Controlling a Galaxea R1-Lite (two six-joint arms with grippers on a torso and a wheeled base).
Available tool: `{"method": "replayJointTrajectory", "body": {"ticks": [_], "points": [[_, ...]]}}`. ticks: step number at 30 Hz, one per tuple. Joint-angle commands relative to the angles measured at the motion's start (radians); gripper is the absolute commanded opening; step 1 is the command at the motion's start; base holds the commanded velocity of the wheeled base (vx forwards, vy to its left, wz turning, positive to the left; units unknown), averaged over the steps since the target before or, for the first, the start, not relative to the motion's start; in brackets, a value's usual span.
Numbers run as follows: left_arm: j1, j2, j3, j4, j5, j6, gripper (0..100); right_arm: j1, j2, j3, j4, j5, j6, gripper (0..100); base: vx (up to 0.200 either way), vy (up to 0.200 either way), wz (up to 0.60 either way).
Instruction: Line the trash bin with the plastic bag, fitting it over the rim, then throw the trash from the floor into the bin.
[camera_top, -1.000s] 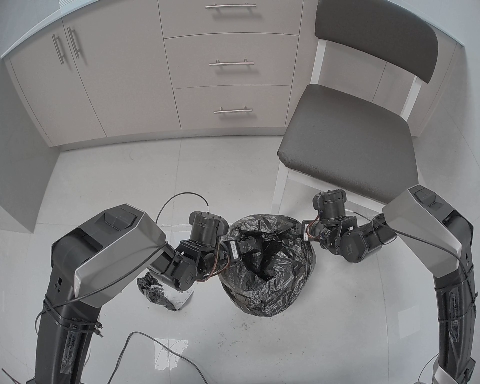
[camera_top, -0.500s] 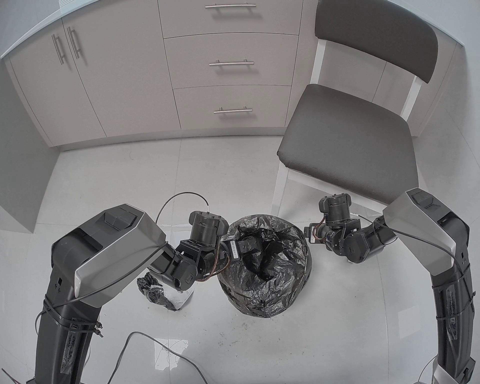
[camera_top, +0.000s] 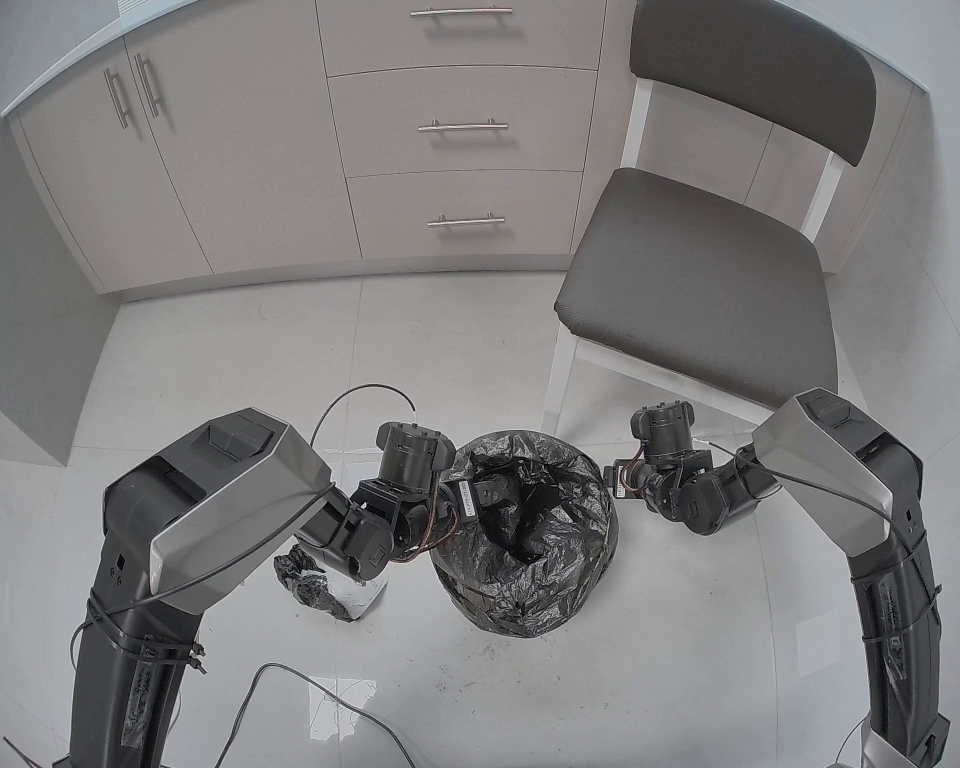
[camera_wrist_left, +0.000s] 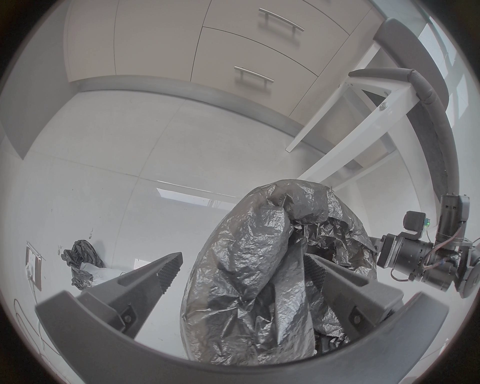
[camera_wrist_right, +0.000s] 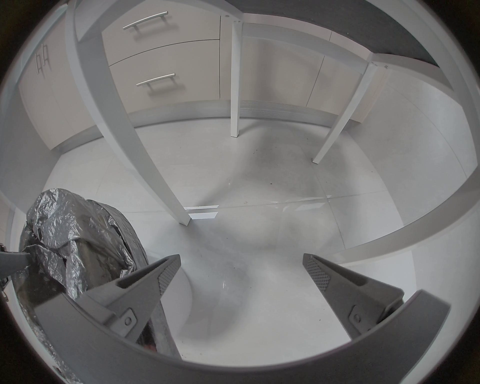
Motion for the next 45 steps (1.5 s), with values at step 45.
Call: {"method": "replayJointTrajectory", "body": {"ticks": [45], "points": [[0.002,0.0,0.005,-0.001,0.002,-0.001,100,0.19,0.002,-0.148,0.083,0.0,-0.083,100,0.0,0.0,0.0]]}}
